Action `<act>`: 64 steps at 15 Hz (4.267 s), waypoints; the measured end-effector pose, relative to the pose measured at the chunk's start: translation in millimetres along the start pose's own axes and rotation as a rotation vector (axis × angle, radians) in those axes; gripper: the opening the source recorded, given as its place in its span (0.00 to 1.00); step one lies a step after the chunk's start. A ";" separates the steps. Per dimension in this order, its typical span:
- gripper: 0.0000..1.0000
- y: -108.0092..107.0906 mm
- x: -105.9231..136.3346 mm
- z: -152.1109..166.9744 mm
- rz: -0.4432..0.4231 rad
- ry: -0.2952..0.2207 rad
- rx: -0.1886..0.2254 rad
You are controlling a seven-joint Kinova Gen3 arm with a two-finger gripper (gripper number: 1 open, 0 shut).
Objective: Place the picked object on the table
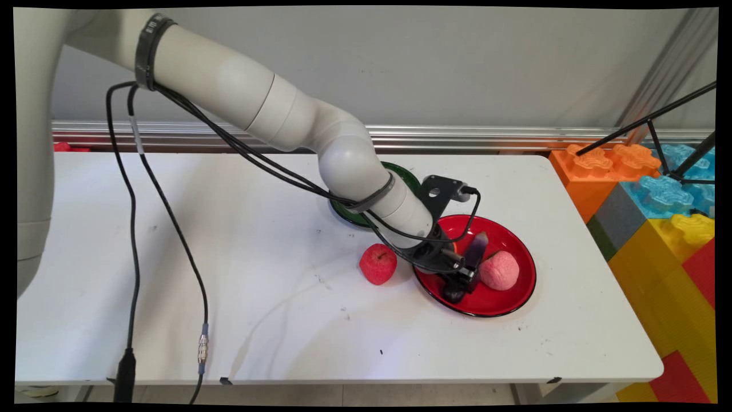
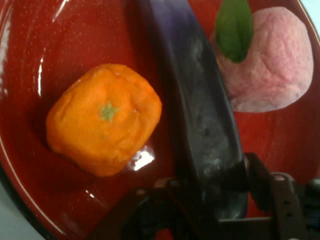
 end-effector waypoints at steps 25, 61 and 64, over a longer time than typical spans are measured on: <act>0.00 2.0 37.8 -161.8 0.228 0.105 -0.035; 0.00 -128.8 -98.7 -168.5 0.771 -0.282 -0.194; 0.00 -130.5 -101.0 -163.3 0.781 -0.294 -0.200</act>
